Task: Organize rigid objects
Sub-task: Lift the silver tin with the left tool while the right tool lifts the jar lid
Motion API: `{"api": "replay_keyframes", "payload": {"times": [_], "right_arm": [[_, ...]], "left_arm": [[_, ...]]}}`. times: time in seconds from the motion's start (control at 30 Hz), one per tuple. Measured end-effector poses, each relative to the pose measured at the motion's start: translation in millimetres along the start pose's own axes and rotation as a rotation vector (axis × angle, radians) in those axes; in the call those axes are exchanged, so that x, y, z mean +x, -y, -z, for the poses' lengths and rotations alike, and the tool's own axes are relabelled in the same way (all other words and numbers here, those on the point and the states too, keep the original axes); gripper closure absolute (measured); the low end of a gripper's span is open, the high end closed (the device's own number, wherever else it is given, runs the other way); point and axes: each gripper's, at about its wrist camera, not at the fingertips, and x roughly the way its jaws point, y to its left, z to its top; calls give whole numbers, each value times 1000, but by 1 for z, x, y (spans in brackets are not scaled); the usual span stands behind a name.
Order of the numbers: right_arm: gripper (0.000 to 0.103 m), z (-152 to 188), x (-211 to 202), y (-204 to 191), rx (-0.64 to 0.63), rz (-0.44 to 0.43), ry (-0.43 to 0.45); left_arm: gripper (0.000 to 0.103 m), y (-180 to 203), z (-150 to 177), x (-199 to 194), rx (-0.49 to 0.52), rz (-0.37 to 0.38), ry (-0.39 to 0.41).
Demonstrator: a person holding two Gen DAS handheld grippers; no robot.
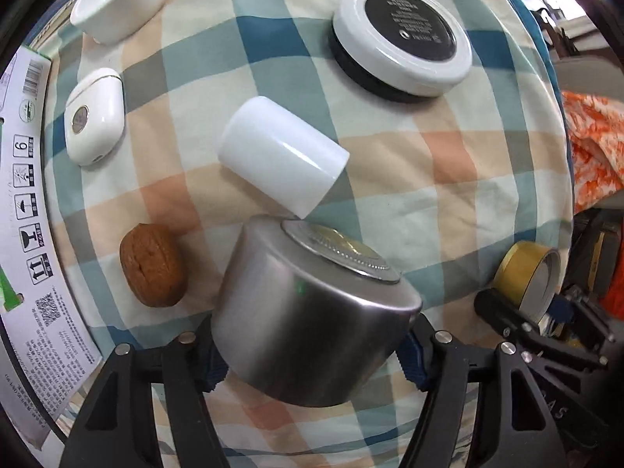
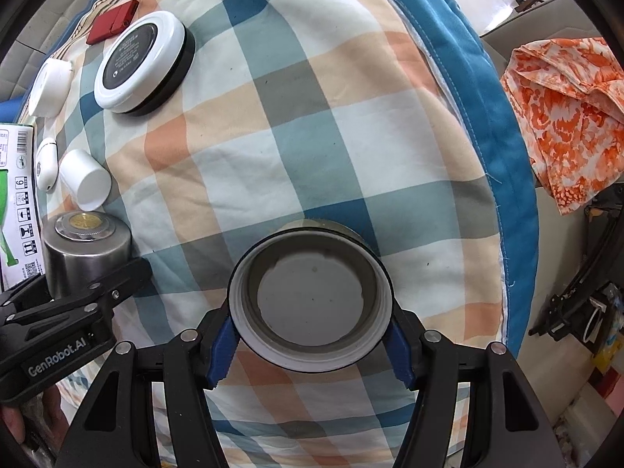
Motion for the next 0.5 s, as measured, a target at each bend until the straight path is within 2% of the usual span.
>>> {"api": "replay_keyframes", "payload": {"times": [0.07,0.1,0.17,0.23,0.37,0.5], "right_arm": [[36,4,0,-2,-10,-6,-12],[36,5,-1,-1,-9,-13,-9],[36,7,-2,0,-11,-12,-5],[36,9,-2,2,-6,-21,-7],[36,8,-1,5,-9,-23,-9],[36,7,-1,4,-16,-26,-14]], "left_arm": [[36,11,10,-1,32,-50,-15],[36,7,9,-4,28,-50,-29],[36,1,13,-10,15,-12,-56],[35,-7,15,-22,11,11,-32],[27,-9,22,-31,73,-71,14],[26,-6,9,-12,126,-96,-36]]}}
